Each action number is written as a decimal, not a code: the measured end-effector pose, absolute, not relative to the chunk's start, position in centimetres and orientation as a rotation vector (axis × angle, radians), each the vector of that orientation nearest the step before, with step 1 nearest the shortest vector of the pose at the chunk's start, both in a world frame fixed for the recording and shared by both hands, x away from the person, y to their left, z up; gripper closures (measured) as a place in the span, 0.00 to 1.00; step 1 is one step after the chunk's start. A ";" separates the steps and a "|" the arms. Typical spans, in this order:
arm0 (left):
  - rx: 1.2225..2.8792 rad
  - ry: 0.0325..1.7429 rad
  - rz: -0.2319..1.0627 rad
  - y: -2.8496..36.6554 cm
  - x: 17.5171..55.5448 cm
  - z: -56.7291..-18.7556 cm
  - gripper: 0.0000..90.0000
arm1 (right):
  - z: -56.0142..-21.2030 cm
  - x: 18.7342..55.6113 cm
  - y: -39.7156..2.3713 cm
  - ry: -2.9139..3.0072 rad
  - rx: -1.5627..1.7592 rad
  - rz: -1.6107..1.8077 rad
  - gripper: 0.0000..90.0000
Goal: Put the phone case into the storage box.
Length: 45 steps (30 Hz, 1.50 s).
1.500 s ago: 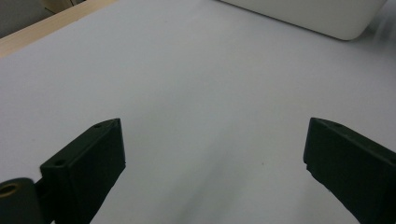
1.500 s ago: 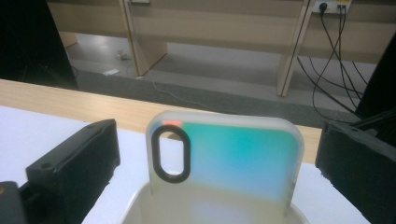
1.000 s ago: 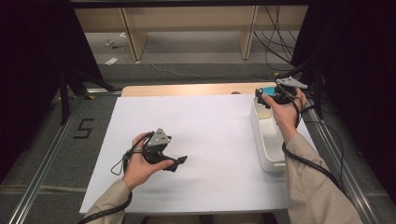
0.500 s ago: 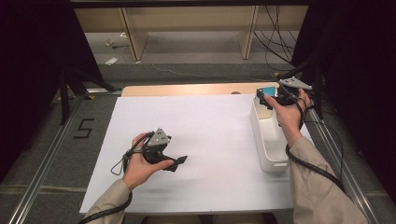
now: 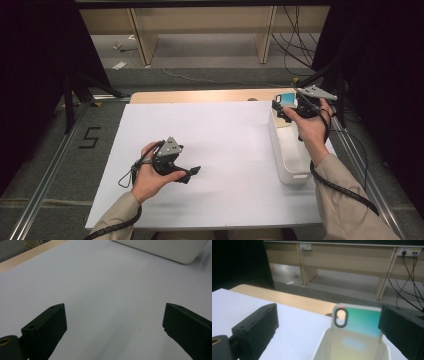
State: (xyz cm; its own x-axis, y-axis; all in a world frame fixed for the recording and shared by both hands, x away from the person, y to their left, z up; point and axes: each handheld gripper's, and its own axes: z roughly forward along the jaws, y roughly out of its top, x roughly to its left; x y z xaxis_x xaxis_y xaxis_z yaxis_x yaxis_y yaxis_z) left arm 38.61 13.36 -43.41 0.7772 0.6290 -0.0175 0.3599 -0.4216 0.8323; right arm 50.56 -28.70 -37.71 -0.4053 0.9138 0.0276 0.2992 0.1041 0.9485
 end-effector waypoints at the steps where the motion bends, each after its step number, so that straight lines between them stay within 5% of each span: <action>1: 2.053 0.737 0.372 13.4 38.6 -43.4 0.05 | -37.7 50.3 -28.6 1.791 1.180 1.316 0.04; 45: 2.056 0.736 0.374 13.3 38.5 -43.3 0.05 | -37.8 44.1 -24.4 2.077 0.918 1.482 0.12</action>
